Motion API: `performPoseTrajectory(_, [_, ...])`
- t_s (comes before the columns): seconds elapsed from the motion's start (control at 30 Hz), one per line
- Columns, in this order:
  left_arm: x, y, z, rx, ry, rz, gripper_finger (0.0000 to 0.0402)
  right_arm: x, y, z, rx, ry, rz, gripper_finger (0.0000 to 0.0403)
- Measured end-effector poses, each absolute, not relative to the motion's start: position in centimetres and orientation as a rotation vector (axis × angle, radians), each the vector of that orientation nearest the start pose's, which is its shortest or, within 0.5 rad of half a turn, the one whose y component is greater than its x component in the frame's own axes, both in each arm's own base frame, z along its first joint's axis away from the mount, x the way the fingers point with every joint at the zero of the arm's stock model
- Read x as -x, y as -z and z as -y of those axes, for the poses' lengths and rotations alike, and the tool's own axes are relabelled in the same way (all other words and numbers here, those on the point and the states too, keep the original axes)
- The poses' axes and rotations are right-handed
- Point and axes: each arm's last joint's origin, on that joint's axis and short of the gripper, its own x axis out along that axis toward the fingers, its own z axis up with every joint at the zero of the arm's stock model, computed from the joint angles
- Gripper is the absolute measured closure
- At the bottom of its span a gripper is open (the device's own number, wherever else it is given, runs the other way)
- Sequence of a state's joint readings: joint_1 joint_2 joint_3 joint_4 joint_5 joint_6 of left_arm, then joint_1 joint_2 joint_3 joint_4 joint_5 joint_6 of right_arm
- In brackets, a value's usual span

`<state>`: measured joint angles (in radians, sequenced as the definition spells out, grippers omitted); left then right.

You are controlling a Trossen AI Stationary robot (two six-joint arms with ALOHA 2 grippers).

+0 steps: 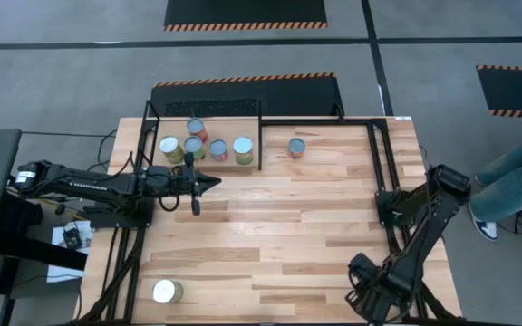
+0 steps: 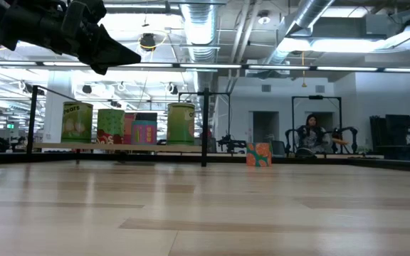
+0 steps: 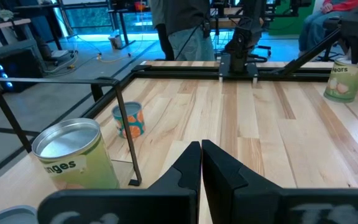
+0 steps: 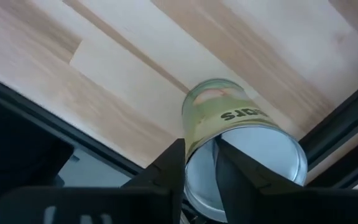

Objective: Pick and place cans onto a shelf
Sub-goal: Put the canned pears on the shelf

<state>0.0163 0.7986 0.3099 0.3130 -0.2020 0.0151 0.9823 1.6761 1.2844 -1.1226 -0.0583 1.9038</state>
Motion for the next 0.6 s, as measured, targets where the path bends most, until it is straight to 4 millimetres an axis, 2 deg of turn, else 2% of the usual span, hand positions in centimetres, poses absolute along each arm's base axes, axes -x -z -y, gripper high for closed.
performPoseTrajectory(0.23, [-17.5, -21.4, -0.9, -0.025, -0.216, -0.177, 0.0397, -17.4, -22.5, -25.3, -0.707, 0.621, -1.558, 0.0276])
performPoseTrajectory(0.33, [-17.5, -21.4, -0.9, -0.02, -0.215, -0.176, 0.0397, -17.8, -22.6, -24.9, -0.666, 0.577, -1.576, 0.0301])
performPoseTrajectory(0.53, [-17.5, -21.4, -0.9, 0.005, -0.217, -0.175, 0.0397, -19.6, -23.4, -23.8, -0.513, 0.445, -1.581, 0.0388])
performPoseTrajectory(0.6, [-17.5, -21.4, -0.9, 0.014, -0.218, -0.173, 0.0397, -20.5, -24.2, -23.0, -0.46, 0.406, -1.583, 0.0394])
